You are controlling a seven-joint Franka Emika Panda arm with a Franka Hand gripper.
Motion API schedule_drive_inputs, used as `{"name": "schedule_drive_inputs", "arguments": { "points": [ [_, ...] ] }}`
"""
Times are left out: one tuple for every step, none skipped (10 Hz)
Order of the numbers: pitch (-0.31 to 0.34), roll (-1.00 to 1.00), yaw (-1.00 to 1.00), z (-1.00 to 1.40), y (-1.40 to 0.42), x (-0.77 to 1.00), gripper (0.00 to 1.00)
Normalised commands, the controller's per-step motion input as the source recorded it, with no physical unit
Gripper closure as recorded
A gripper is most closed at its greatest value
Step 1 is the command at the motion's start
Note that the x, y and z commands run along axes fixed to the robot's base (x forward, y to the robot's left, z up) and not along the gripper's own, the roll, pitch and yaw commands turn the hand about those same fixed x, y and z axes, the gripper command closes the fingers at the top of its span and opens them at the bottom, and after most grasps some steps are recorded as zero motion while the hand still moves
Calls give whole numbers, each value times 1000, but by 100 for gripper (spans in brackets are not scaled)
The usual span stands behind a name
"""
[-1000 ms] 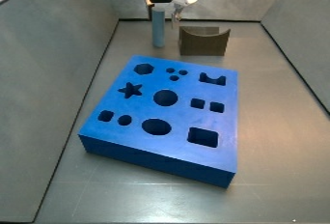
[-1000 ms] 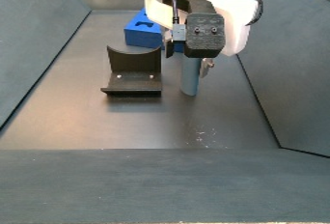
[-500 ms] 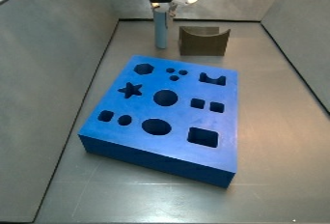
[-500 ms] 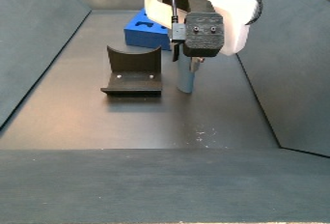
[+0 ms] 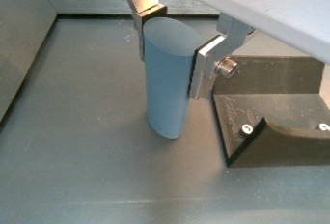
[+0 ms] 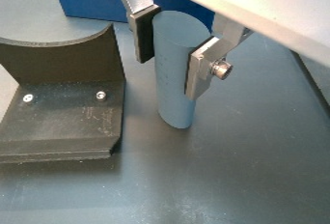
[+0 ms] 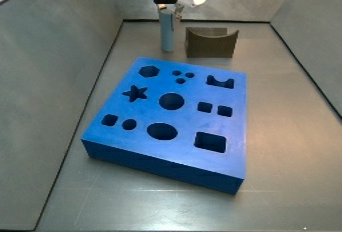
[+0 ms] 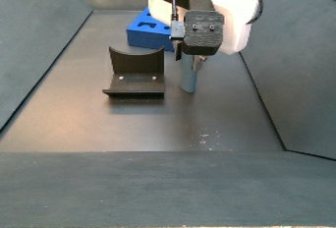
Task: Pick up the oval object. Move up. Move to above the board. Insert the oval object.
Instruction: Pick up the oval object, then move up.
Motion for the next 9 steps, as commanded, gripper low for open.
{"name": "schedule_drive_inputs", "arguments": {
  "points": [
    [0, 0, 0, 0, 0, 0, 100],
    [0, 0, 0, 0, 0, 0, 100],
    [0, 0, 0, 0, 0, 0, 100],
    [0, 0, 0, 0, 0, 0, 100],
    [0, 0, 0, 833, 0, 0, 100],
    [22, 2, 22, 797, 46, -46, 100],
    [36, -1, 20, 734, 39, -58, 100],
    [42, -7, 11, 511, 18, -37, 100],
    [43, -9, 8, 403, 12, -28, 100]
  ]
}}
